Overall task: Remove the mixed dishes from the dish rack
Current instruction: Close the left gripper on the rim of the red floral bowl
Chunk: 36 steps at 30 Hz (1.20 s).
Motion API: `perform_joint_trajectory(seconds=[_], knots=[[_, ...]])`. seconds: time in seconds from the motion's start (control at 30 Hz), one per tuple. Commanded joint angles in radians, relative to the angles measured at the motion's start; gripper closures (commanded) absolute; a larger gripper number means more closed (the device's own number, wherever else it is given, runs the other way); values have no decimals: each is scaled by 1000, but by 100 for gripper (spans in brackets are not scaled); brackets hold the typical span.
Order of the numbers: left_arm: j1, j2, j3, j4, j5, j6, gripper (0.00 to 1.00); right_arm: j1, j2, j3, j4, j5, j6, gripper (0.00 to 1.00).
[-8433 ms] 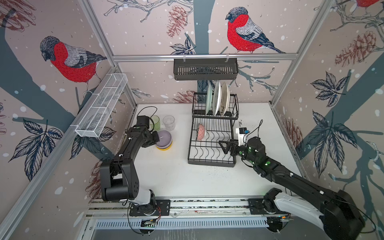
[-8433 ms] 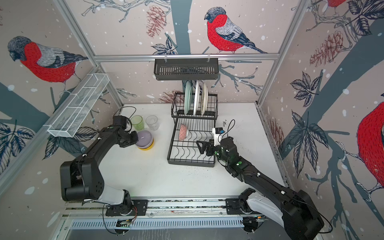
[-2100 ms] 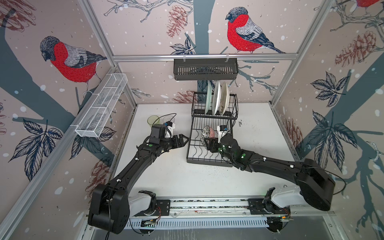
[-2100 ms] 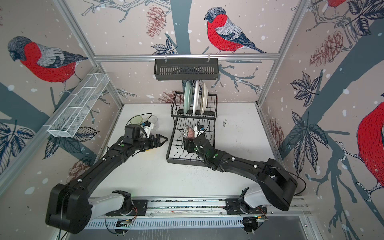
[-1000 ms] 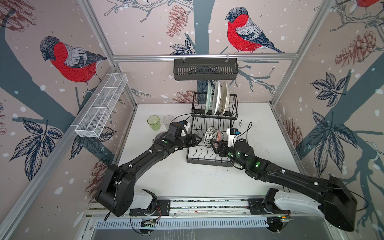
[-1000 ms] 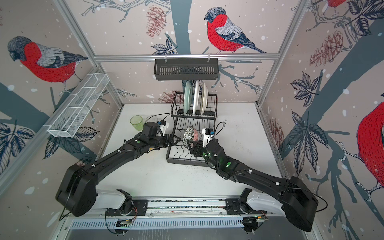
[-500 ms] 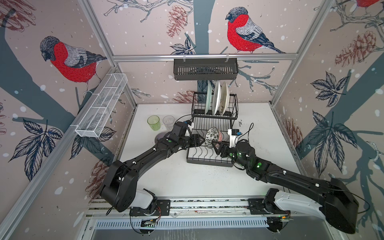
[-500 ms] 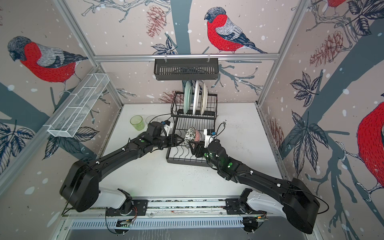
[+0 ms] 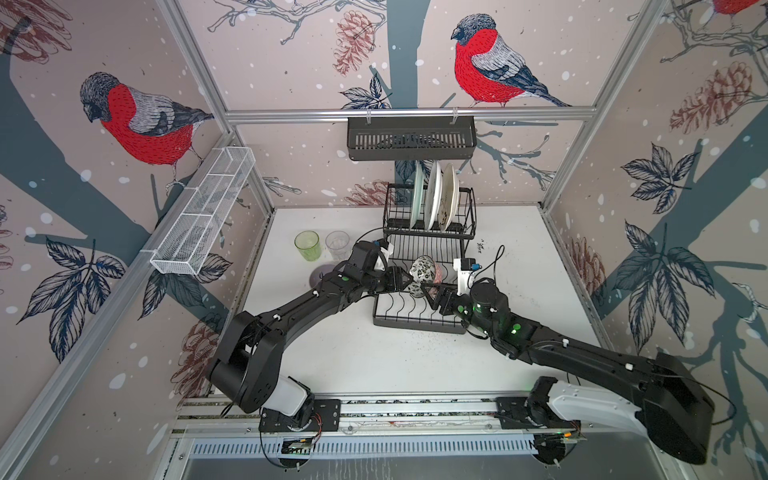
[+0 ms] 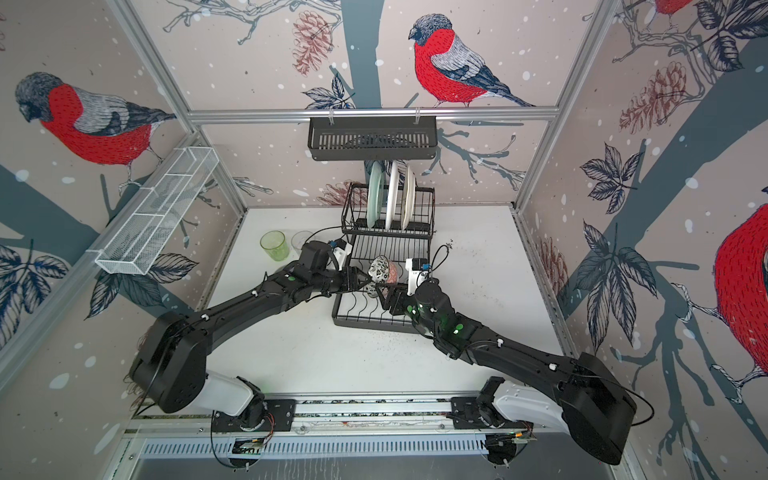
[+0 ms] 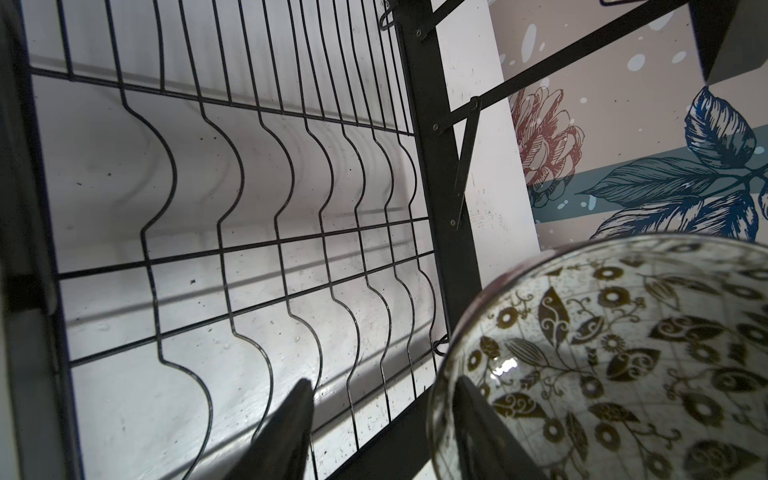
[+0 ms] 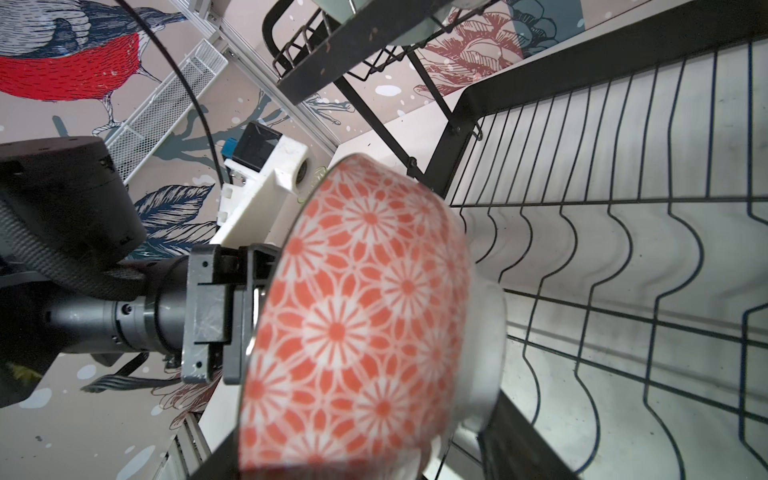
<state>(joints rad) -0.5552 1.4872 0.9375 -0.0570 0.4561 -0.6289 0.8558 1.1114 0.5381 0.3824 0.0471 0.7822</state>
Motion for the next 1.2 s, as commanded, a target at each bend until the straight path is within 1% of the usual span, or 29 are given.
perform_joint_trajectory(seconds=[0.0, 0.27, 0.33, 0.43, 0.53, 0.63, 0.8, 0.87, 0.93, 1.03, 1.13, 1.17], knots=[[-4, 10, 6, 65, 34, -17, 48, -6, -10, -5, 116, -34, 16, 33], [-5, 35, 11, 123, 119, -47, 53, -23, -8, -18, 147, -70, 40, 33], [-6, 38, 11, 127, 125, -50, 54, -24, -6, -19, 151, -73, 43, 33], [-6, 37, 12, 132, 133, -51, 60, -27, -3, -23, 161, -79, 48, 33], [-6, 40, 14, 140, 152, -53, 61, -30, 5, -22, 165, -84, 51, 33], [-5, 44, 12, 152, 174, -60, 68, -36, 13, -22, 165, -90, 53, 33], [-6, 44, 12, 143, 175, -51, 72, -37, 18, -25, 168, -92, 54, 33], [-6, 45, 16, 131, 174, -44, 80, -37, 18, -26, 158, -80, 48, 33], [-6, 48, 19, 125, 178, -40, 86, -37, 20, -26, 151, -72, 46, 33], [-6, 50, 20, 122, 179, -38, 86, -37, 25, -27, 150, -73, 43, 33], [-5, 54, 20, 120, 176, -37, 94, -35, 33, -27, 150, -72, 40, 33], [-6, 56, 20, 121, 177, -37, 94, -35, 34, -27, 149, -72, 39, 33]])
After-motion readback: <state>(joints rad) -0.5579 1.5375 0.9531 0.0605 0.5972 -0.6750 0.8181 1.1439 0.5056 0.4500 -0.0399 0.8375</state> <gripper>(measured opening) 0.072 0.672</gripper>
